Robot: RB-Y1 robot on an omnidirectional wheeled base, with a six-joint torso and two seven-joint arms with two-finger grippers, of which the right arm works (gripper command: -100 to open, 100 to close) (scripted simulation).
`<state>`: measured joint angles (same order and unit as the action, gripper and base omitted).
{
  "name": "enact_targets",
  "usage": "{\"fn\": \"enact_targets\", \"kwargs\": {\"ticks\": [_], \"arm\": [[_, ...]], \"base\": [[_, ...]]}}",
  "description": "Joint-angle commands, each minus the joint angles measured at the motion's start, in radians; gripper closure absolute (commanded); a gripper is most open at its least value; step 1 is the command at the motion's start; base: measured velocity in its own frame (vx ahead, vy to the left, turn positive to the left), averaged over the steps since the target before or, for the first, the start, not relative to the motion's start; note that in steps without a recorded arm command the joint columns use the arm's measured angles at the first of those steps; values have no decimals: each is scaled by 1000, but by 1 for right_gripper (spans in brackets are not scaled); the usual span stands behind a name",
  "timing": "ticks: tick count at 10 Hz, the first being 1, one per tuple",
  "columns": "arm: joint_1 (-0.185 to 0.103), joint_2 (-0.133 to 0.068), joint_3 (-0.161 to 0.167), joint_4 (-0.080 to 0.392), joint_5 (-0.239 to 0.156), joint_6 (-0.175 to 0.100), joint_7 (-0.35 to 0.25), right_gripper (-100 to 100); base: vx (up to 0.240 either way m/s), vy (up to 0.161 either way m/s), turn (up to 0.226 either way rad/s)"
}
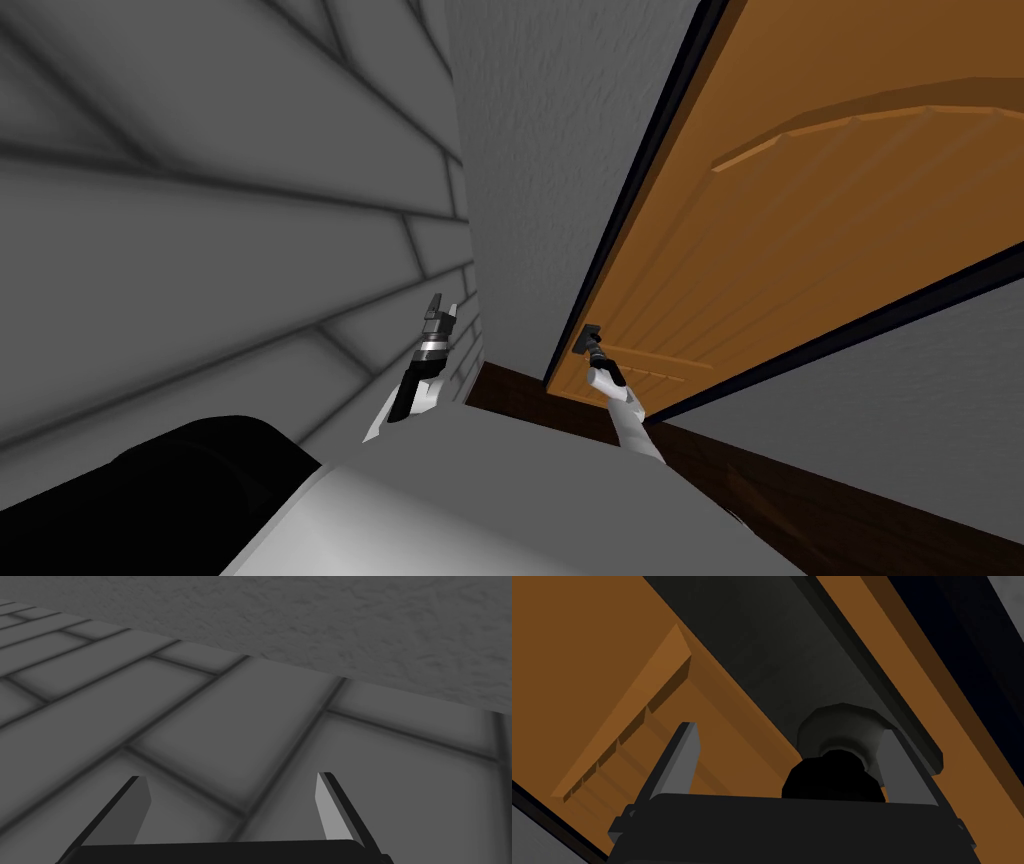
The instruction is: Pull the door open
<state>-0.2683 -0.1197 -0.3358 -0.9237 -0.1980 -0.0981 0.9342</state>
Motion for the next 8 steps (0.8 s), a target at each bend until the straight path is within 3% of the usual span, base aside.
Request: {"fn": "enact_targets", "kwargs": {"ticks": [1, 3, 5, 6, 8], "arm": [[-2, -20, -40, 27, -50, 37, 0, 100], [-2, -20, -40, 27, -102, 37, 0, 100], [-2, -20, -40, 27, -114, 37, 0, 100], [-16, -19, -56, 45, -157, 72, 2, 100], [-16, -19, -56, 45, -217, 72, 2, 100]], "base": [[-29, -33, 51], [-28, -16, 13], [-7, 10, -5], [-43, -19, 57], [-41, -25, 46]]}}
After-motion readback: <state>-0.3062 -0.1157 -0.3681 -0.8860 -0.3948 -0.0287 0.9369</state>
